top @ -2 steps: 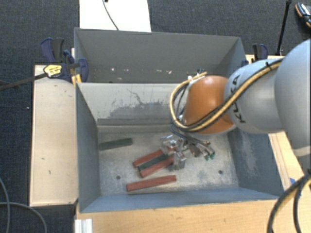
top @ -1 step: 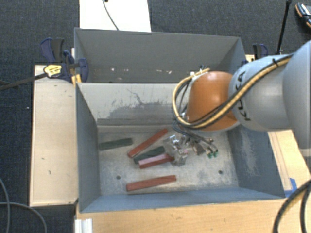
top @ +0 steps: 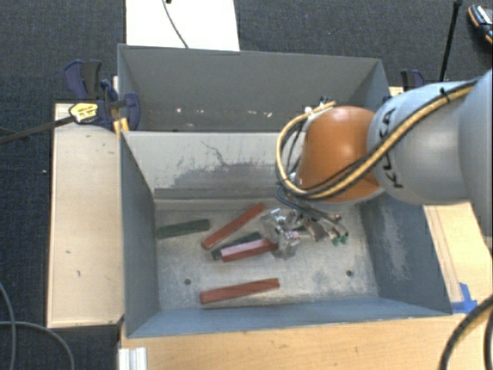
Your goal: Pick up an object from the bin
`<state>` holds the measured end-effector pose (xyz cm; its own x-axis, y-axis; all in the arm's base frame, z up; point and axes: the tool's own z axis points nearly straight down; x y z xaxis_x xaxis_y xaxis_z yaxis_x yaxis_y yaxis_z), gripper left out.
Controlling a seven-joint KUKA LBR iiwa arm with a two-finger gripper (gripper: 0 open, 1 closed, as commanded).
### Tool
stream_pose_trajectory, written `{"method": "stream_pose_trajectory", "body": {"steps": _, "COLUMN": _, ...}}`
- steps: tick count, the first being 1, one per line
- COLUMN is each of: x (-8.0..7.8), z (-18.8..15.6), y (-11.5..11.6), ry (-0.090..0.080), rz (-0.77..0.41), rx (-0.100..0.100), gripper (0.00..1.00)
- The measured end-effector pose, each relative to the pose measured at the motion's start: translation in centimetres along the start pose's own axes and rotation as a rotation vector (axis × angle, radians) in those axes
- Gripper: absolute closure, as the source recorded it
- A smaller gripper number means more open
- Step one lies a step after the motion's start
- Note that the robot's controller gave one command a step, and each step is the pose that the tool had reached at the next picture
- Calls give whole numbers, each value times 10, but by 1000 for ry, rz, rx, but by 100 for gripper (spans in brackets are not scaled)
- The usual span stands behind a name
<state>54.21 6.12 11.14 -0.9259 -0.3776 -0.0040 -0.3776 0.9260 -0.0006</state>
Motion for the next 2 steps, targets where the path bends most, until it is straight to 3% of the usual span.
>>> {"method": "stream_pose_trajectory", "body": {"steps": 2, "x": 0, "z": -11, "y": 0, "ry": 0, "rz": -2, "rx": 0, "gripper": 100}}
